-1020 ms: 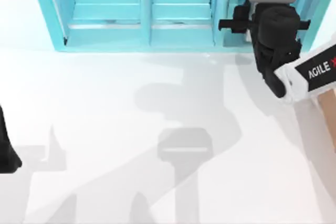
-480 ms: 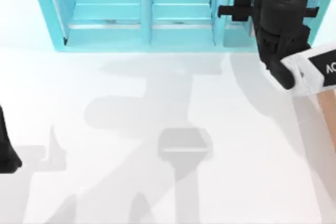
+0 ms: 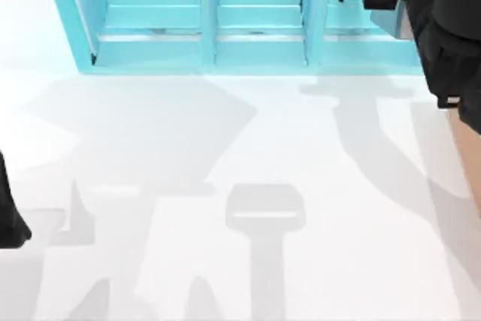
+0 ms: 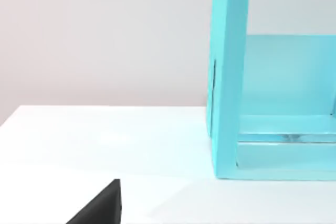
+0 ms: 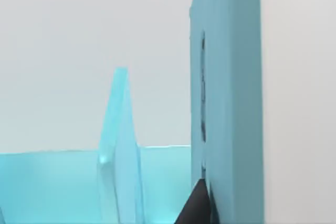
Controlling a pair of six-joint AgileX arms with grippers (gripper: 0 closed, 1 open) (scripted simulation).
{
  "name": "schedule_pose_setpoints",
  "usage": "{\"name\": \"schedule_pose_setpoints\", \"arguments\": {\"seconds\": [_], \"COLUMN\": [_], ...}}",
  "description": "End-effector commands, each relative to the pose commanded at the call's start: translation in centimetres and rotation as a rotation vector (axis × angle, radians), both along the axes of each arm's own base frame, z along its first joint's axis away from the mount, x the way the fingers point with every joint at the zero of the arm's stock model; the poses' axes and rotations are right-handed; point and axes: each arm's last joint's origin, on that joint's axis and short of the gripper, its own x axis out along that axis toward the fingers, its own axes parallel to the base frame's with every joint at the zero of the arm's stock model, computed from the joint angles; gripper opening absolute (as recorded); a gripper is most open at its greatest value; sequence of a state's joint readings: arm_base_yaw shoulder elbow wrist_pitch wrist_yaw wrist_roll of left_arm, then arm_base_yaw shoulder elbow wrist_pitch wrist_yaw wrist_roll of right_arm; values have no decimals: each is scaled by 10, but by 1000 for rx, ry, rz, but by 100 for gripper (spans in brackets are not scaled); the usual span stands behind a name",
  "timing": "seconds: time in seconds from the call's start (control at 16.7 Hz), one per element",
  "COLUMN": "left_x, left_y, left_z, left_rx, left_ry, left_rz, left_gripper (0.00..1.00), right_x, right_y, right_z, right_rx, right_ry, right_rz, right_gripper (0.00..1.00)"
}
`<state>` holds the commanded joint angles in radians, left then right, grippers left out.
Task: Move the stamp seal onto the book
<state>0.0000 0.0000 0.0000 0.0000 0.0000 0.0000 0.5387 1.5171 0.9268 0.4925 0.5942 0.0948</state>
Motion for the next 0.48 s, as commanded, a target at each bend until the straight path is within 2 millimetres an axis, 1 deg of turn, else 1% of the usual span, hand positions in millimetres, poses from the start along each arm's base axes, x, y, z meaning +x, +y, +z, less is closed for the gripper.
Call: {"name": "schedule_pose_setpoints", "arguments": {"seconds": [0.12,0.24,0.36,0.48], "left_x": [0,0,0,0], "left_y": [0,0,0,0], "left_z": [0,0,0,0], "left_rx": [0,0,0,0], "left_ry": [0,0,0,0], "left_rz": [0,0,0,0], "left_gripper": [100,100,100,100], "right_x": [-26,-43,-50,-50], "right_y": [-5,-8,-10,-10], "right_z": [11,13,13,13], "right_rx": [-5,-15,-22,-22], "right_ry": [8,22,30,30], "right_rz": [4,7,9,9], "right_gripper": [0,0,0,0]}}
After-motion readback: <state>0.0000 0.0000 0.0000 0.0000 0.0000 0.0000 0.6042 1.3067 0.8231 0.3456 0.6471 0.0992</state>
